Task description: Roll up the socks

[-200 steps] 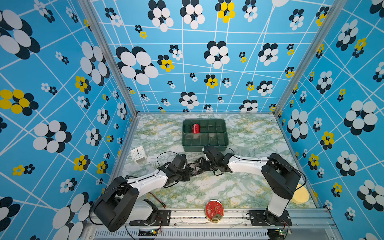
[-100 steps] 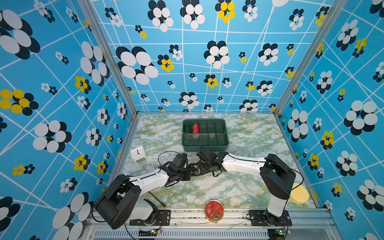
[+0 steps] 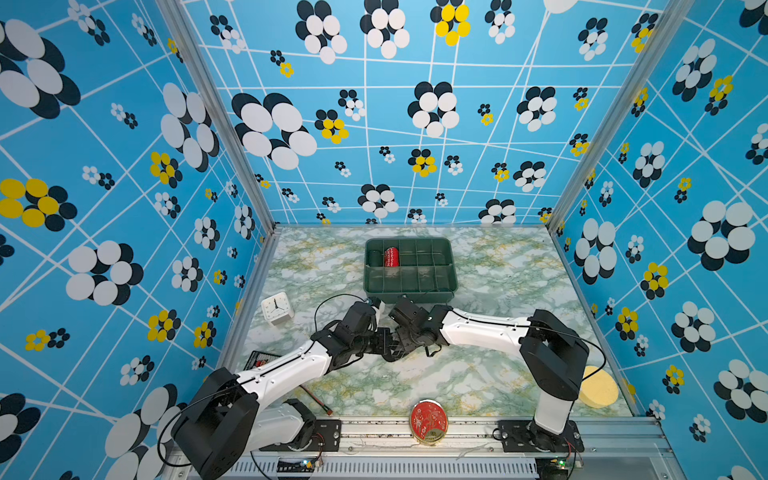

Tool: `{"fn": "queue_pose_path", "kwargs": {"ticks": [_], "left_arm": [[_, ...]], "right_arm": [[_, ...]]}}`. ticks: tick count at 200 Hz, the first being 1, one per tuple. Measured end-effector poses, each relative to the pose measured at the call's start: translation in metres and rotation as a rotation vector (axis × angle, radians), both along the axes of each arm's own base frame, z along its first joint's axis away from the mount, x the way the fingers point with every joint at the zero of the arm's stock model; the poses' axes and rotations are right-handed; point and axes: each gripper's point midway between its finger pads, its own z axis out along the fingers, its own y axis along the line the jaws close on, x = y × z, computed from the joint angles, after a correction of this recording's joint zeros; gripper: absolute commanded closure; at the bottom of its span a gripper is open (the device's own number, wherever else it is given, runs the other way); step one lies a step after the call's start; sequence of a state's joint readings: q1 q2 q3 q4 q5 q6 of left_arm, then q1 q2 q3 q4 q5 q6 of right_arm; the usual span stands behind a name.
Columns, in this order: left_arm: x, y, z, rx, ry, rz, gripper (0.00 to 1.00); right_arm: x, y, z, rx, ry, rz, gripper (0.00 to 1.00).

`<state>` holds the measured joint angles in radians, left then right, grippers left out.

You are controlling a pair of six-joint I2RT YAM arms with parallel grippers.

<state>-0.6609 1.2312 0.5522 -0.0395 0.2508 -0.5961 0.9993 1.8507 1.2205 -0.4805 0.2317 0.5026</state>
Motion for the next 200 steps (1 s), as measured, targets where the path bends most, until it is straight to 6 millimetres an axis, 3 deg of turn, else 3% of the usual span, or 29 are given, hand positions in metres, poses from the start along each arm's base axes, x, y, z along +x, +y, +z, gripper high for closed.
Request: {"fn": "queue_pose_path", "kwargs": {"ticks": [55, 110, 139, 180, 200], "left_arm": [[-0.006, -0.022, -0.027, -0.001, 0.065, -0.027, 1.00], [0.004, -0.029, -0.027, -0.055, 0.002, 0.037, 1.00], [-0.004, -0.031, -0.027, -0.062, -0.035, 0.067, 1.00], [-0.027, -0.007, -0.052, -0.040, -0.026, 0.144, 1.00], [-0.026, 0.002, -0.050, -0.053, -0.042, 0.192, 1.00]], "right_arm": [[-0.005, -0.004, -0.001, -0.039, -0.004, 0.014, 0.96], [-0.005, -0.008, -0.003, -0.057, -0.003, 0.017, 0.96], [-0.005, -0.007, -0.001, -0.043, -0.016, 0.019, 0.90], [-0.007, -0.004, 0.005, -0.001, -0.040, 0.022, 0.90], [-0.006, -0.001, 0.005, 0.012, -0.043, 0.023, 0.90]]}}
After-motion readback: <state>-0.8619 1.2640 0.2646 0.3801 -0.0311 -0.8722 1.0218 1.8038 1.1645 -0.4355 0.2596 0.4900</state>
